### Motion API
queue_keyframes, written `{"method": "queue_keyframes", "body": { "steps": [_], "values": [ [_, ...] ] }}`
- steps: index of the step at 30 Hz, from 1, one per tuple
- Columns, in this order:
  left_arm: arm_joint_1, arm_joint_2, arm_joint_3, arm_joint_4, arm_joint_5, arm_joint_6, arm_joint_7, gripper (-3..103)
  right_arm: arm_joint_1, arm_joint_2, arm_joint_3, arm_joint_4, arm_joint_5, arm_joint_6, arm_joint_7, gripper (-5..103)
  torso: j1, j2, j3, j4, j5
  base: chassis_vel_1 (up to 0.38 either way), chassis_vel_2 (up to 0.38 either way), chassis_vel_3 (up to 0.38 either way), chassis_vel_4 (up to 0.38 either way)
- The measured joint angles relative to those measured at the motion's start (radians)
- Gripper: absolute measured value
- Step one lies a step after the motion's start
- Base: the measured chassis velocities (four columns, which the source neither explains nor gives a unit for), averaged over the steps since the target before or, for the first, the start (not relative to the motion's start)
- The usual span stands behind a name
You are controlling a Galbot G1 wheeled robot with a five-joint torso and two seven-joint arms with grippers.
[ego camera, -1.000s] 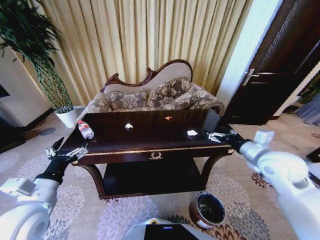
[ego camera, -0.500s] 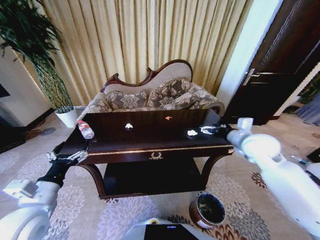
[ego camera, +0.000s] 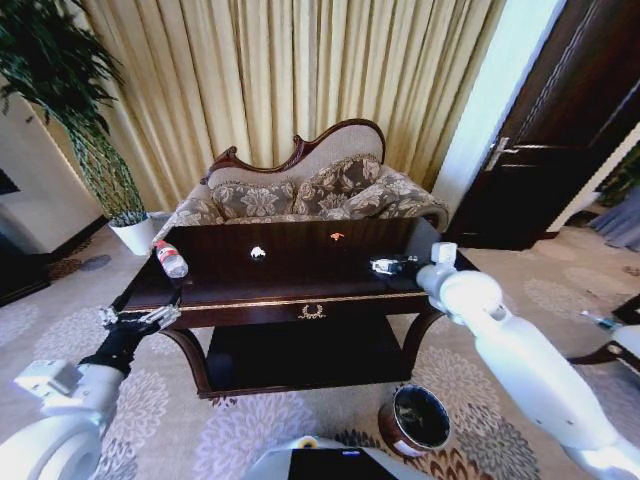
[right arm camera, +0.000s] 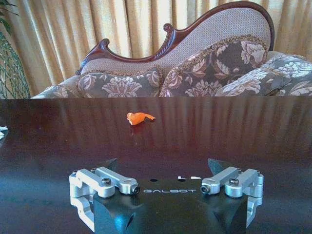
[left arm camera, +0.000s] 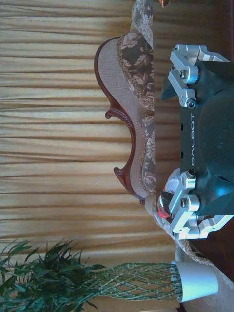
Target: Move to the front of the table and place the trash on the table into the trash bin.
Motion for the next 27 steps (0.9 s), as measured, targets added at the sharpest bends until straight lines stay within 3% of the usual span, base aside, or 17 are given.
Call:
{"method": "queue_keyframes", "body": {
  "steps": [14, 27],
  "values": [
    [-0.013, -0.007, 0.018, 0.0, -0.025, -0.001, -0.011, 100, -0.009, 0.005, -0.022, -0.011, -0.015, 0.0, 0.039, 100, 0.0, 0.0, 0.0, -0.0003, 0.0, 0.0, 0.0, 0.0, 0.0],
    [-0.018, -0.013, 0.025, 0.0, -0.018, 0.001, -0.012, 100, -0.044, 0.005, -0.002, -0.013, -0.033, 0.001, 0.026, 100, 0.0, 0.0, 0.0, -0.0003, 0.0001, 0.0, 0.0, 0.0, 0.0]
  ]
}}
